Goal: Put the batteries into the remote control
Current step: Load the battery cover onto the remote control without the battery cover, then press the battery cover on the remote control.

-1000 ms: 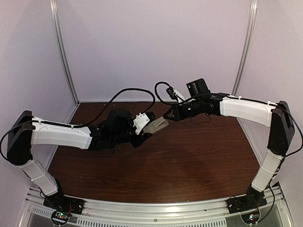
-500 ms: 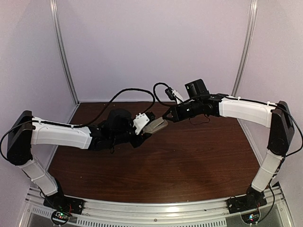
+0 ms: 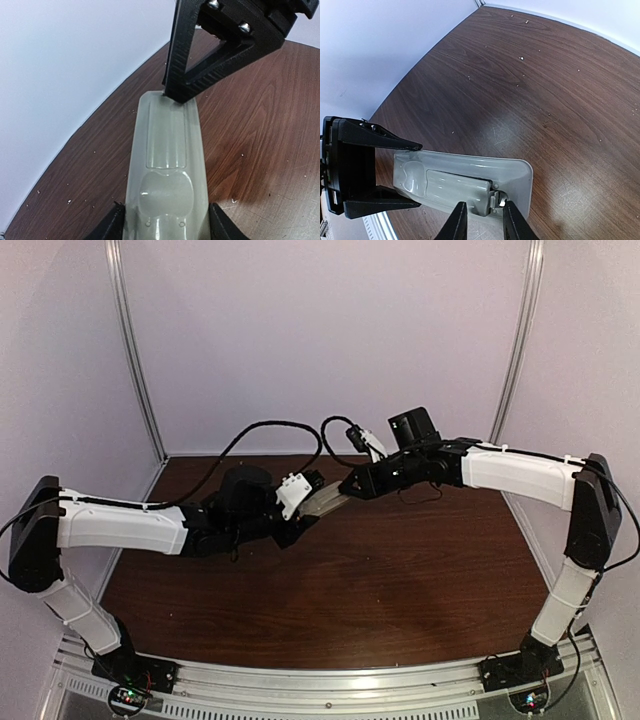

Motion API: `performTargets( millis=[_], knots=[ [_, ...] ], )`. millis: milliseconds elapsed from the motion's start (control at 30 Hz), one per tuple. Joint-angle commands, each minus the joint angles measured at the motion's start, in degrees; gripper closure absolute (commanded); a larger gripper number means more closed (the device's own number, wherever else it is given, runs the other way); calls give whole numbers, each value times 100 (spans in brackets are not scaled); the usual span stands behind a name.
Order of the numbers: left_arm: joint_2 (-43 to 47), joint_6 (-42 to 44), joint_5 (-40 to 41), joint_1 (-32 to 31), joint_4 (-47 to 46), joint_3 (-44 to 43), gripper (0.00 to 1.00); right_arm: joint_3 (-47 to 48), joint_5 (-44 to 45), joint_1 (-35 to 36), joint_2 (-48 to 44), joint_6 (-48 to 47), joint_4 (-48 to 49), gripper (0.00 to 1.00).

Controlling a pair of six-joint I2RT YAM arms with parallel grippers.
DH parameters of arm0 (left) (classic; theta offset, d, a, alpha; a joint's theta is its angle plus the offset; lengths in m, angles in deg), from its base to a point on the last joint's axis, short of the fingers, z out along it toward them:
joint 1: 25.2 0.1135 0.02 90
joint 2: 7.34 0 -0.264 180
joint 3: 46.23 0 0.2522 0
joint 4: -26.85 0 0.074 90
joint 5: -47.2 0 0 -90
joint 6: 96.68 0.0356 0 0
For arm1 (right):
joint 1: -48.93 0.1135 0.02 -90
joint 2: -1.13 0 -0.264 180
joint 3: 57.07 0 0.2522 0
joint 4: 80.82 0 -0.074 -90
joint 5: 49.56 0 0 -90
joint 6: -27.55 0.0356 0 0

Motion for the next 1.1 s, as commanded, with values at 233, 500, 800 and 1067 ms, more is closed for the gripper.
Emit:
performTargets(
  millis=[233,500,800,1067],
  knots=[
    [238,88,17,23,-587,52,100,316,171,-182,-16,-120,-391,60],
    [271,129,29,23,-577,68,100,246,-378,-422,-154,123,-249,4],
    [353,177,0,26,-670,84,100,-174,-1346,-638,-65,1250,923,0],
    [514,181,-157,24,-779,145,100,-1151,-2342,-793,76,3638,4070,0]
  ],
)
